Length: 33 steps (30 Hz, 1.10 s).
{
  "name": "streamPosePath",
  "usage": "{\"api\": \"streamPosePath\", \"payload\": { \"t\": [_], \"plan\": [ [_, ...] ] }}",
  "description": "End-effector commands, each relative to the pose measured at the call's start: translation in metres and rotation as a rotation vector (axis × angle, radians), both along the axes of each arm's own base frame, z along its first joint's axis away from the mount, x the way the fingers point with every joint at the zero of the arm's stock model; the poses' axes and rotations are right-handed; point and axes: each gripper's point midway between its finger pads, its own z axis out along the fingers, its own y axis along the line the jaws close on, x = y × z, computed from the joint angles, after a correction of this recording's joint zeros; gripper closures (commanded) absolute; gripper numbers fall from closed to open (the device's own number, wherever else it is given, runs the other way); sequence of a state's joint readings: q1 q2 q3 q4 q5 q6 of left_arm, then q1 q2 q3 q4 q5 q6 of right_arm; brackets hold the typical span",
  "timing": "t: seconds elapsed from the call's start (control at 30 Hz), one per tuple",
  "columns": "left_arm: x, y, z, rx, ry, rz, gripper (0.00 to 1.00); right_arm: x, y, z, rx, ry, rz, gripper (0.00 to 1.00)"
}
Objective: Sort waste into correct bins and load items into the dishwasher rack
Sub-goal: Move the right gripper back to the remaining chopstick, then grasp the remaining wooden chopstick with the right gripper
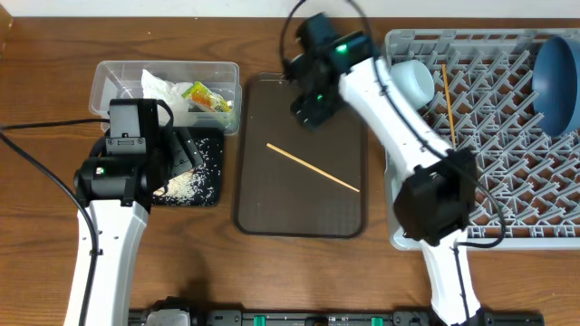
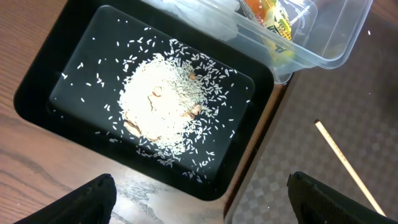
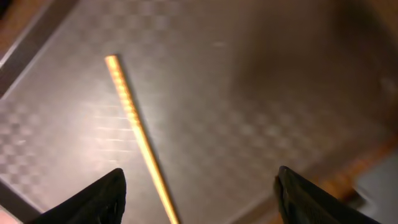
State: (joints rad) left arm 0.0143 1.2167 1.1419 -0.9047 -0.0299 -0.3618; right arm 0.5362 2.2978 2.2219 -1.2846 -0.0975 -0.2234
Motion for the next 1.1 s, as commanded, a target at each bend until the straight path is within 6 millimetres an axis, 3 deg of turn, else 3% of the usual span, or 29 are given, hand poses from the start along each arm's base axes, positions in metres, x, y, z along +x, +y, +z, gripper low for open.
{"api": "streamPosePath", "payload": {
  "t": [0.0,0.17,0.3,0.57,0.67,0.83,1.07],
  "plan": [
    [0.004,0.003,0.007,0.011,-0.017,0.004,0.09,-0.011,0.012,-0.027,0.000,0.067,0.044,0.28],
    [0.004,0.003,0.007,0.011,-0.017,0.004,0.09,-0.030,0.027,-0.061,-0.011,0.161,0.113,0.40],
    [0.004,0.003,0.007,0.011,-0.017,0.004,0.09,-0.038,0.035,-0.078,-0.018,0.192,0.147,0.43],
    [0.004,0.003,0.007,0.011,-0.017,0.004,0.09,-0.053,0.049,-0.122,-0.064,0.238,0.207,0.60],
    [0.004,0.003,0.007,0.011,-0.017,0.004,0.09,-0.053,0.049,-0.126,-0.068,0.242,0.208,0.68],
    [0.004,0.003,0.007,0.011,-0.017,0.004,0.09,-0.051,0.046,-0.129,-0.086,0.238,0.196,0.96],
    [0.004,0.003,0.007,0.011,-0.017,0.004,0.09,-0.043,0.033,-0.143,-0.158,0.196,0.148,0.99]
  ]
}}
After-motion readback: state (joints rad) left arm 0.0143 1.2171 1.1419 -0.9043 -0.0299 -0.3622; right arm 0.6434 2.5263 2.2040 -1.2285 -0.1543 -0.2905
